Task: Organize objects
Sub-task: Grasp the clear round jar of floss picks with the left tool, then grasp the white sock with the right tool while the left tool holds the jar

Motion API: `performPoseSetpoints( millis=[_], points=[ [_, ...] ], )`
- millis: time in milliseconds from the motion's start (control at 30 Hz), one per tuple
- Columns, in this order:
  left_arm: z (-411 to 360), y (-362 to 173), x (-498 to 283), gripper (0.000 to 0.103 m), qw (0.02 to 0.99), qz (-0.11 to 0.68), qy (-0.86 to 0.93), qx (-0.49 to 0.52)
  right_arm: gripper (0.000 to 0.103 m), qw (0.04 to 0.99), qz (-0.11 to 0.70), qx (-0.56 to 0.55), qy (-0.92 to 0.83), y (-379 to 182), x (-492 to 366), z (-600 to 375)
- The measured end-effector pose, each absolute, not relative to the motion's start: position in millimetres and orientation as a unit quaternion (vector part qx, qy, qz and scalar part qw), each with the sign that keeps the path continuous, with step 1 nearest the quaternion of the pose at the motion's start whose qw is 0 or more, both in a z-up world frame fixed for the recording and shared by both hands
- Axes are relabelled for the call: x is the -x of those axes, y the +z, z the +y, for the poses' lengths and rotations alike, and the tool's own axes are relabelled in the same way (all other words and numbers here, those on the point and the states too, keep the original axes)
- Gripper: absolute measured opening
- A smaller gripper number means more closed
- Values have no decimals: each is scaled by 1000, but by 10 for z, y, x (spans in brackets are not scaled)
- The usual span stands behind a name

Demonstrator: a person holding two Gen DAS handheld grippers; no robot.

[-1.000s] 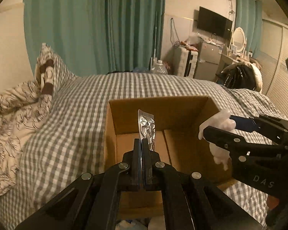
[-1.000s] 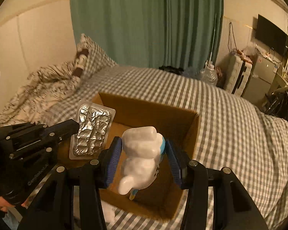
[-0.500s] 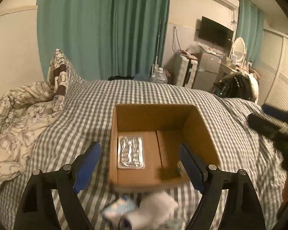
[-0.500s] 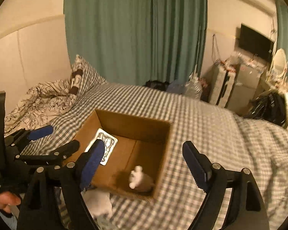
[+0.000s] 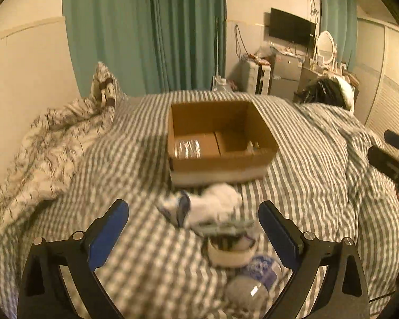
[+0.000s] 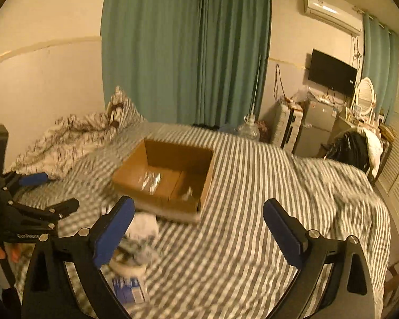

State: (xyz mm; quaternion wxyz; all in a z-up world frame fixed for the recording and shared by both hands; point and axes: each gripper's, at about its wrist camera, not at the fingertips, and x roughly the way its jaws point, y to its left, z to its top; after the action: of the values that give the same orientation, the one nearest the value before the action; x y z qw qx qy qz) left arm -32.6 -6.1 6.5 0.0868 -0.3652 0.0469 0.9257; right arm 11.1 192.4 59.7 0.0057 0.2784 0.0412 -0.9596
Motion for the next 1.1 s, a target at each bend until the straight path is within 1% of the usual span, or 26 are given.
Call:
performPoseSetpoints(
  millis=[167, 300, 467, 567, 600, 633, 667, 833, 1100],
  points=[
    [204, -442, 49, 100, 79, 70, 920, 377, 98, -10, 39, -318, -947, 6, -202, 2004],
    [485, -861, -36, 100, 109, 93, 900, 411, 98, -8, 20, -366, -930, -431, -160, 2138],
    [700, -1348, -71, 100, 130, 126, 876, 447, 98, -14, 13, -377, -926, -641, -135, 2291],
    [708, -1488, -42, 100, 142, 124, 871, 453, 98, -14, 3, -381, -924, -696, -106, 2338],
    [707, -1506, -34, 98, 145, 121, 870, 455, 98, -14, 3, -384, -923, -716, -97, 2340],
    [705, -1518, -29, 90, 155, 115, 868, 458, 98, -15, 3, -386, -922, -737, -92, 2340],
    [705, -1512, -30, 87, 168, 108, 865, 460, 98, -16, 5, -390, -921, -752, -79, 2330],
    [698, -1390, -90, 80, 185, 112, 866, 451, 98, -12, 21, -392, -920, -740, -83, 2240],
    [343, -668, 30, 73, 182, 69, 901, 389, 98, -6, 26, -372, -928, -531, -33, 2198]
  ],
)
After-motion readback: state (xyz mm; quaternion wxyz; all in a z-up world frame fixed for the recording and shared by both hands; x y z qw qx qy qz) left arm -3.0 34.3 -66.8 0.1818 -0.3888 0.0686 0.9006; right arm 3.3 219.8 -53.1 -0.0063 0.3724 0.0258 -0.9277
